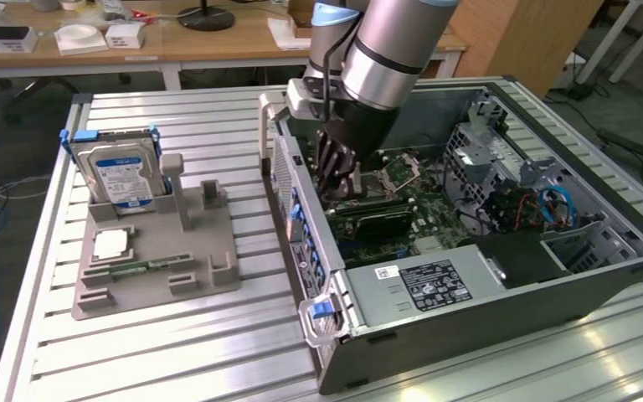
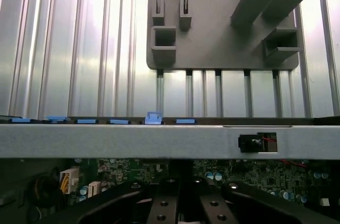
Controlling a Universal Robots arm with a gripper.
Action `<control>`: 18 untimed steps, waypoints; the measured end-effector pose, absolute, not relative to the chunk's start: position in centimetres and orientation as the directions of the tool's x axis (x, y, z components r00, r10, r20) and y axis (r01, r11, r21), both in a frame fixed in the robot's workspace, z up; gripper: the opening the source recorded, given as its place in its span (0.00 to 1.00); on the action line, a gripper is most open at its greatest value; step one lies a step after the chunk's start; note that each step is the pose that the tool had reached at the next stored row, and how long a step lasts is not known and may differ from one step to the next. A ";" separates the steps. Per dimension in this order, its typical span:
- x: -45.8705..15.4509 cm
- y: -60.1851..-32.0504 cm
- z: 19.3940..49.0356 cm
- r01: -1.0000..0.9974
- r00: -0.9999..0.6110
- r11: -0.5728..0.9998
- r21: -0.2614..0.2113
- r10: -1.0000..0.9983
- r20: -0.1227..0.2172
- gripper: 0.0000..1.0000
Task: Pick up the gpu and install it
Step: 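Press down on the gpu until it lock into place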
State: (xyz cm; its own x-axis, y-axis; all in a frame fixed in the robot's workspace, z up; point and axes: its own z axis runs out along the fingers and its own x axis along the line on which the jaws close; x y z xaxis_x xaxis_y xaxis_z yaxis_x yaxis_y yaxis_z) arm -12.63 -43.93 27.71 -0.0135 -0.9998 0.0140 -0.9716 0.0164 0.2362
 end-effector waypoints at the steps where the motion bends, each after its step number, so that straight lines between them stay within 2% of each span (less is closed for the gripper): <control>1: -12.6 -44.0 27.7 -0.972 -0.014 0.016 0.236 -1.000 0.014 0.10; 18: -12.6 -44.1 28.6 -0.971 -0.013 0.017 0.237 -1.000 0.018 0.10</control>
